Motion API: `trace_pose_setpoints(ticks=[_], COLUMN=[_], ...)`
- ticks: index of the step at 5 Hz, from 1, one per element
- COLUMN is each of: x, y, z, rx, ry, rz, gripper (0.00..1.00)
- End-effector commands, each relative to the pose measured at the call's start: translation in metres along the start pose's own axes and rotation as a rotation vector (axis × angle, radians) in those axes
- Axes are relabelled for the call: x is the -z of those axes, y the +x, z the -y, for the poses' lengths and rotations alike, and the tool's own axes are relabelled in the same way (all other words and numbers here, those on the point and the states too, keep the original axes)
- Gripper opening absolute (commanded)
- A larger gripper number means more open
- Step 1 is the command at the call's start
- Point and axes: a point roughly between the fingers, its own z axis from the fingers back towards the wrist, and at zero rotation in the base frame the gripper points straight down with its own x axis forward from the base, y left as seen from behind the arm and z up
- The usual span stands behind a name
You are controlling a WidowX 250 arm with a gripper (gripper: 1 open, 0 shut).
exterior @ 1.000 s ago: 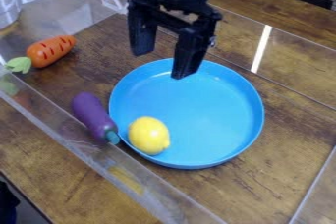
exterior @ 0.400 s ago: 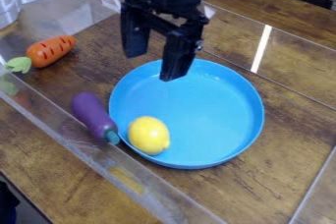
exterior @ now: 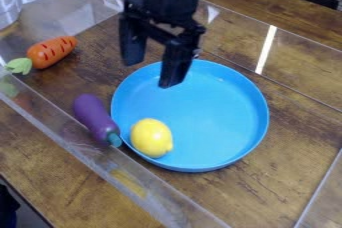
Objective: Put the carrot on the blue tray
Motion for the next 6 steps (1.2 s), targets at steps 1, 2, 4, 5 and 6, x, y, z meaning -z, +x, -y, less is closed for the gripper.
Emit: trace_pose_setpoints(ticks=[1, 2, 4, 5, 6], x=[-0.012, -0.013, -0.010, -0.007, -0.009], y=[-0.006, -0.012, -0.012, -0.008, -0.013], z=[-0.026, -0.053, -0.082, -0.090, -0.092], rx=[0.050, 0.099, 0.103, 0.100, 0.121], ry=[0.021, 0.035, 0.040, 0.049, 0.056], rz=[0.026, 0.018, 0.021, 0.027, 0.029], gripper=[1.00, 1.00, 1.00, 1.00, 1.00])
